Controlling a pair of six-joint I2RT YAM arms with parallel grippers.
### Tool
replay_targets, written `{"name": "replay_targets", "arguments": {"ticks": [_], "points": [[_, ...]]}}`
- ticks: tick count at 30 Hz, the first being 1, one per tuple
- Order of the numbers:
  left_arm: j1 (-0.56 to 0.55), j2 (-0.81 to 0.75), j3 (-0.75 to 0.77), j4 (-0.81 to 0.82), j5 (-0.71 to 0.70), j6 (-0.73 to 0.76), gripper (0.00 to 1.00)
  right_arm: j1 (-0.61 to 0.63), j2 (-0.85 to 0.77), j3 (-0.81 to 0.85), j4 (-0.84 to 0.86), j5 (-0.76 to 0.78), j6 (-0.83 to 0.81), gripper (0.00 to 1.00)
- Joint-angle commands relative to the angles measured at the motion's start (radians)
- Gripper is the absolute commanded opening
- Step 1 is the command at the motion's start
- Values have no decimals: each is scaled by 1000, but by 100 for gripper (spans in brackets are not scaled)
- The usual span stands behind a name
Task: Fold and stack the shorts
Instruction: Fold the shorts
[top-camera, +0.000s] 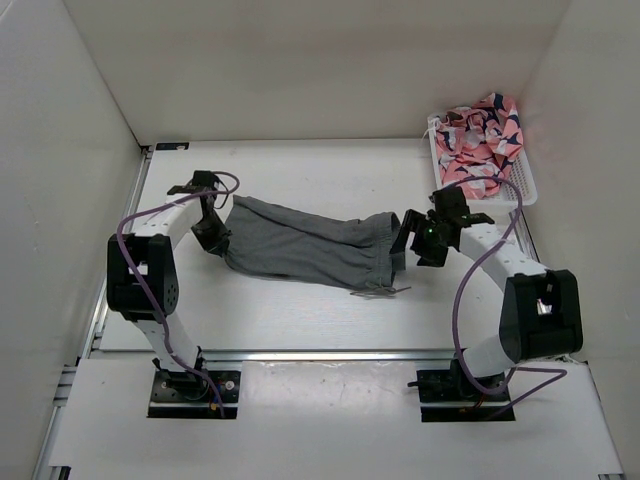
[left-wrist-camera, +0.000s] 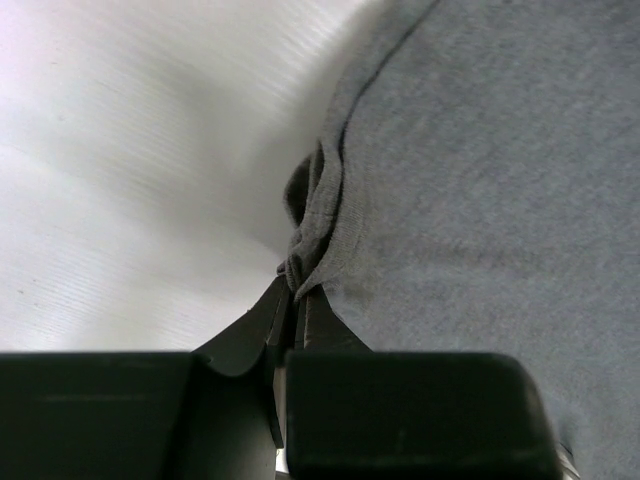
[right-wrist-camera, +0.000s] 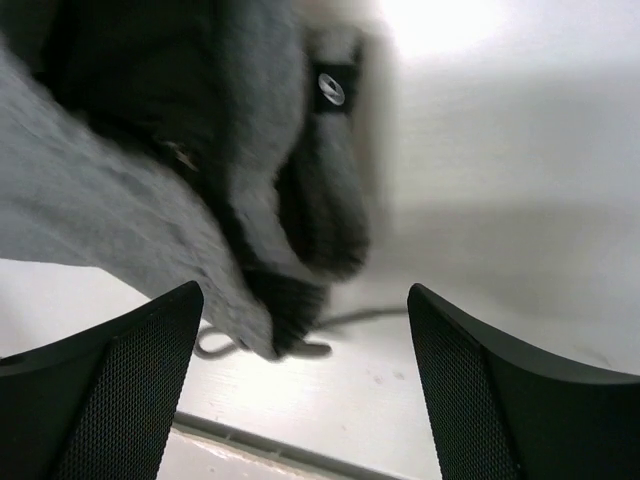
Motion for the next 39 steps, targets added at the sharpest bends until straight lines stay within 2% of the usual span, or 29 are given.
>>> {"name": "replay_targets", "arguments": {"ticks": [1,4,9,15,17,19,20,22,25,30,35,39], "points": [[-10,-13,37,14,-13,-5,10,-1,34,13,144,-102,-6,87],[-10,-13,37,14,-23,-5,10,-1,43,-29,239,-184,6,87],[-19,-13,27,5,-23,-14,10,28,63,-49,288,-253,6,84],[-19,-13,38,-4,-23,-23,10,78,72,-89,259,-264,-3,77],[-28,-13,38,-4,-23,-23,10,89,63,-107,250,-264,-3,70],[-28,-13,38,-4,-23,-23,10,109,35,-122,250,-255,17,59],[-28,-13,38,-4,-23,-23,10,109,26,-138,250,-244,17,50],[-28,-13,38,-4,-23,-23,10,133,14,-149,239,-200,28,41],[-37,-13,38,-4,-23,-32,10,159,44,-149,239,-169,37,43],[-47,-24,38,-4,-32,-41,10,160,25,-112,178,-146,37,0],[-47,-36,38,-26,-61,-51,10,150,-63,15,46,-134,8,0],[-47,-36,29,-26,-61,-60,10,141,-132,-27,3,-159,26,0]]}}
